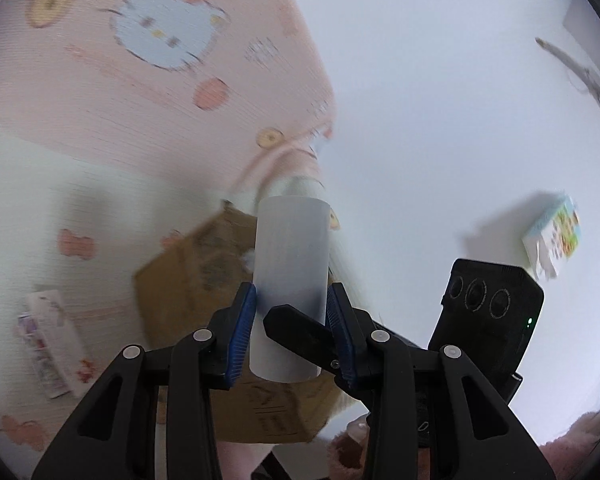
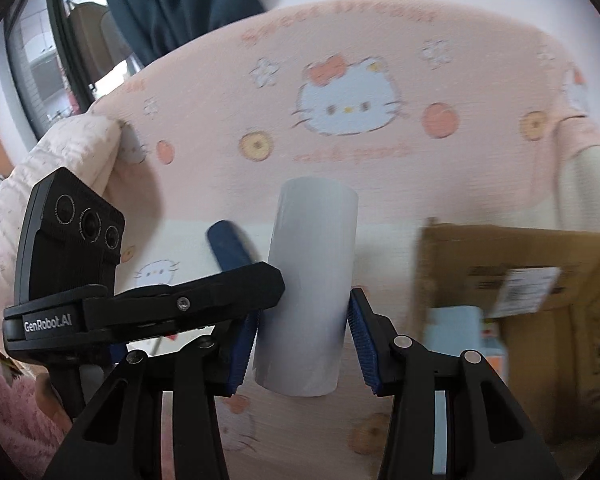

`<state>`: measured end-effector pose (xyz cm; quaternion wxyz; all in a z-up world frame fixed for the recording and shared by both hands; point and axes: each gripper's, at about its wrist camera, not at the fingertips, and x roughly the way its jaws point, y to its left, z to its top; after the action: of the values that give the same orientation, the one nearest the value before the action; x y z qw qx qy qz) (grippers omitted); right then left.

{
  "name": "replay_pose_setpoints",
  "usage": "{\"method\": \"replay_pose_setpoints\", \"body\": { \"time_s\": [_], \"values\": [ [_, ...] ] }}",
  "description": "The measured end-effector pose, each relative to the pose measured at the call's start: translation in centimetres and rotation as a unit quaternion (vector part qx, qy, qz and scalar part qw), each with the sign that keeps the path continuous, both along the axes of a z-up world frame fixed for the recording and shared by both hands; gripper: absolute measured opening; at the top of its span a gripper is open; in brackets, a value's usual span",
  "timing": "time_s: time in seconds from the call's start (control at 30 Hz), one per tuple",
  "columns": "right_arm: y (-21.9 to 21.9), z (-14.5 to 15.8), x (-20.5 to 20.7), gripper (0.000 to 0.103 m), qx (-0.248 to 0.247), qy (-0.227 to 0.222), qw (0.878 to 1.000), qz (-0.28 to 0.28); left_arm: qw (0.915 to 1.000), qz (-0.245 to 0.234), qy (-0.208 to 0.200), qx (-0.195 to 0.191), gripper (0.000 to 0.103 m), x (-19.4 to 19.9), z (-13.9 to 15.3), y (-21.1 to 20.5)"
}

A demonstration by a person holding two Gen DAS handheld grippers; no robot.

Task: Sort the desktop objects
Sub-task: 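Carry the paper roll with the right gripper and lower it into the box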

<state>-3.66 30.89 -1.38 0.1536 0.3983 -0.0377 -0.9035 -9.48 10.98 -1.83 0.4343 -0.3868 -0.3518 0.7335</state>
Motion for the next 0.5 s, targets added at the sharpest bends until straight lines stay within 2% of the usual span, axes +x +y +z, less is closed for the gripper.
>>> {"method": "replay_pose_setpoints", "body": {
  "time_s": [0.3, 0.5],
  "values": [
    [6.4, 0.1, 1.8, 0.043, 0.0, -0.032, 0.999, -0.034, 0.997, -0.065, 0.003, -0.042, 0.041, 0.6, 0.2, 6.1],
    [9.8, -1.2, 1.9, 0.043, -0.038, -0.087, 0.995, -0.028, 0.9939, -0.086, 0.001, -0.069, 0.041, 1.7, -0.3, 8.3]
  ]
}}
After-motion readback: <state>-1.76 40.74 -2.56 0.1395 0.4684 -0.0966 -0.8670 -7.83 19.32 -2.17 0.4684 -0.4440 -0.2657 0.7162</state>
